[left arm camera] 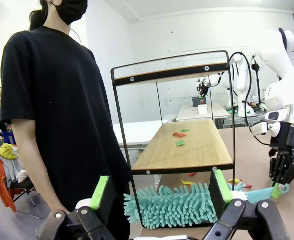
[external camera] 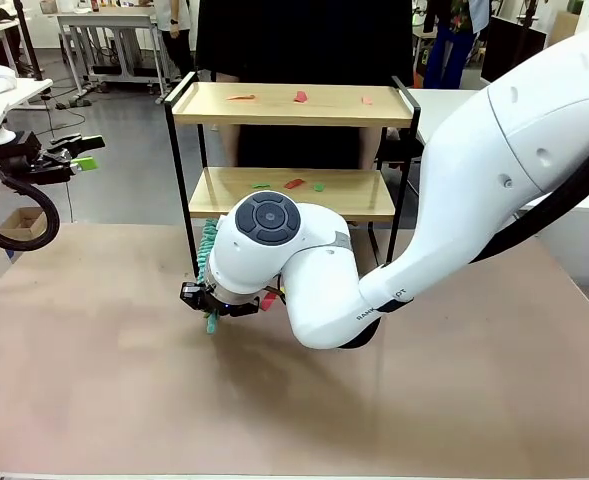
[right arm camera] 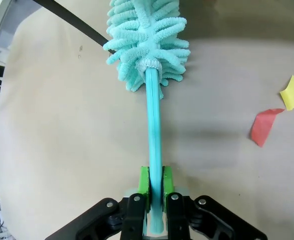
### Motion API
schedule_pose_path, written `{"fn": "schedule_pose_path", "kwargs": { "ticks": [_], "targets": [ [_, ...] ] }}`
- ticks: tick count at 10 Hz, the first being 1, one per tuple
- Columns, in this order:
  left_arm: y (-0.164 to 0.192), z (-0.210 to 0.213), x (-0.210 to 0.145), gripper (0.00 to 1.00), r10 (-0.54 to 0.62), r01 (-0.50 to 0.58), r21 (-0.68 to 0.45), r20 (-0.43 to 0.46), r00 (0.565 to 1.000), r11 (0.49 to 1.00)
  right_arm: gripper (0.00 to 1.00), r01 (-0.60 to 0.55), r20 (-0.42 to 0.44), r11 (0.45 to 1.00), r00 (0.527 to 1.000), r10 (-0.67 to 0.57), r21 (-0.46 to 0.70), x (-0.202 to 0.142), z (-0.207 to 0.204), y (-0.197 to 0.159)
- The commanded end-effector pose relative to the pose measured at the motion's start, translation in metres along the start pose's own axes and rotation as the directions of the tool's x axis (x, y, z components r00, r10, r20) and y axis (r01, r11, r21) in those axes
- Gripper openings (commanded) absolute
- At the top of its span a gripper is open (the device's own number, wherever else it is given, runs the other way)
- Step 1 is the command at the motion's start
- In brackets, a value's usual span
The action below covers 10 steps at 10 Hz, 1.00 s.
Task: Clean the shelf.
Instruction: Clean the specific section of the Shelf indicated by the human with the Duster.
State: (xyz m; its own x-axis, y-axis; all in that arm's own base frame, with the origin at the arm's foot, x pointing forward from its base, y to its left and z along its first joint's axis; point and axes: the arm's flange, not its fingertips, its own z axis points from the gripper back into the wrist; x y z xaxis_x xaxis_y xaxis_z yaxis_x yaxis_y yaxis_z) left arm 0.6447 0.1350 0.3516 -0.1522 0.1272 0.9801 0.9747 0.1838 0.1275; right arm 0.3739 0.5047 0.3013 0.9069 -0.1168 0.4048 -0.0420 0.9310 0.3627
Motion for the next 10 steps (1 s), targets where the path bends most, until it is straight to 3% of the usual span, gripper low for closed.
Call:
{"fn": "schedule_pose_path", "kwargs": {
  "ticks": [1, 10],
  "targets": [
    [-0.001, 0.0, 0.003, 1.0, -0.011, 0.011, 0.002, 0.002, 1.0, 1.0, 0.13, 0.013, -0.037, 1.0, 0.999, -0.012, 0.028, 0.002, 0.024, -0.005],
    [-0.001, 0.0, 0.003, 1.0, -0.011, 0.011, 0.002, 0.002, 1.0, 1.0, 0.13, 0.035, -0.153, 0.999, 0.988, -0.032, 0.013, 0.016, 0.047, -0.018]
  ]
}}
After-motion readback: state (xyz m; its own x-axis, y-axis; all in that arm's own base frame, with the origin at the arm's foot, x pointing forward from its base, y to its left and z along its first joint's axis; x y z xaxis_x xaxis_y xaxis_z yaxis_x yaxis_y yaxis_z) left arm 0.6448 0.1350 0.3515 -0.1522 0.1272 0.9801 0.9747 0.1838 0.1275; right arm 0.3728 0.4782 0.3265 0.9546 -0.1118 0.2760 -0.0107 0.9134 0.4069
